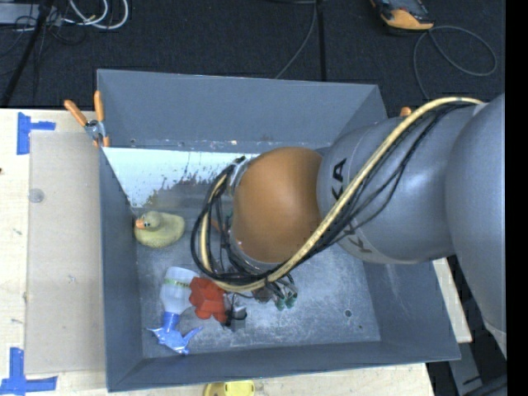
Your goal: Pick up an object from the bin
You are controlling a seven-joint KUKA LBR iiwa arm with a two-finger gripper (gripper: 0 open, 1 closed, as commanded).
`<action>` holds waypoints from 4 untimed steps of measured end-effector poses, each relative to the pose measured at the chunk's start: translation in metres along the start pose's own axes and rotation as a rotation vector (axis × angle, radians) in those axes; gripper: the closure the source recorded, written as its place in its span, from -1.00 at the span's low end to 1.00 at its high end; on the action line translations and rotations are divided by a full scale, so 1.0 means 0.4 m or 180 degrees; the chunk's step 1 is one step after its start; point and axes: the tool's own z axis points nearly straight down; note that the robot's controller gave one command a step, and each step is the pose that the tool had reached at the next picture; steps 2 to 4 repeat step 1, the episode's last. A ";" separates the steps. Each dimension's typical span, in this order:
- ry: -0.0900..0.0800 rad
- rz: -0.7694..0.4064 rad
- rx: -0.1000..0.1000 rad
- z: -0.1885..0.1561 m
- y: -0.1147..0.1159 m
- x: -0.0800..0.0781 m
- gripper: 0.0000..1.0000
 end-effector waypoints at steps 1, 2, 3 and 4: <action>0.0038 0.0034 -0.0001 -0.266 -0.020 0.034 1.00; 0.0038 0.0034 -0.0001 -0.266 -0.020 0.034 1.00; 0.0038 0.0034 -0.0001 -0.266 -0.020 0.034 1.00; 0.0038 0.0034 -0.0001 -0.266 -0.020 0.034 1.00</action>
Offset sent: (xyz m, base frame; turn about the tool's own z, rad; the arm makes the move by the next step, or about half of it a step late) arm 0.0000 0.0000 0.0000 0.0000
